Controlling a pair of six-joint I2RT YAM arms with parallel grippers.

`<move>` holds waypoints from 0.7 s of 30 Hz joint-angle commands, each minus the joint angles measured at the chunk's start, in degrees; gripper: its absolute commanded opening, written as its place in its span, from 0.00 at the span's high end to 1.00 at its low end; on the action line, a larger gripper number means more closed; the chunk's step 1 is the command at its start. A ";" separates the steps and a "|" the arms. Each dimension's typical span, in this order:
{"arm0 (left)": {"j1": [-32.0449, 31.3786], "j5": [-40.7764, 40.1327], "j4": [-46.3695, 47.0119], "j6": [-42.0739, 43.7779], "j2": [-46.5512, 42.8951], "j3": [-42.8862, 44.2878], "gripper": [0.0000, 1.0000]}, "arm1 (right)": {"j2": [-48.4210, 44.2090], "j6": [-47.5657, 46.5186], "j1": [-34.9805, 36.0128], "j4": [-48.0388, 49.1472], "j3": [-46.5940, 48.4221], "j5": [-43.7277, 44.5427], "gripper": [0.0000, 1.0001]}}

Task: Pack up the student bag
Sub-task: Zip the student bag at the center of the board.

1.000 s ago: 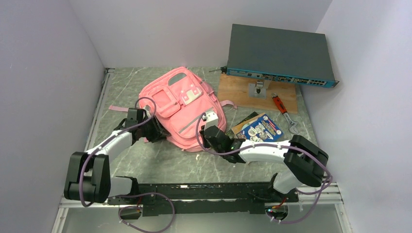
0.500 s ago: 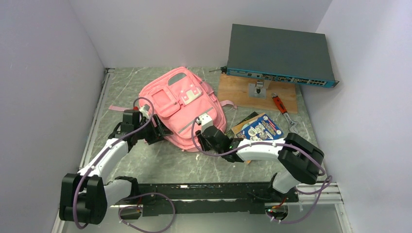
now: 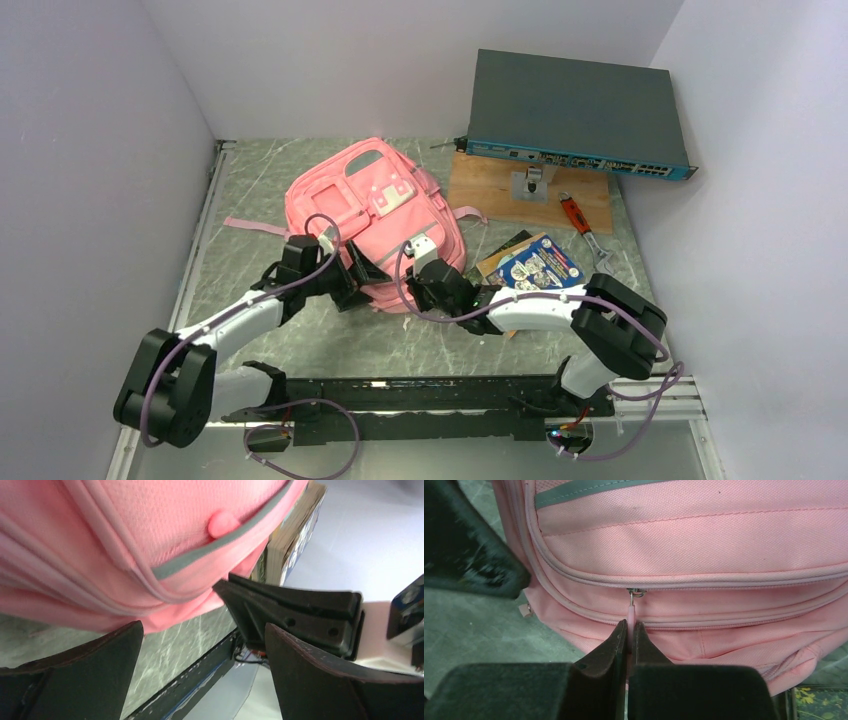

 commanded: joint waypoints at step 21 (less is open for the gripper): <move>3.72 -20.76 -8.77 2.96 1.72 5.29 0.72 | -3.93 0.11 1.51 2.70 -0.99 -0.19 1.00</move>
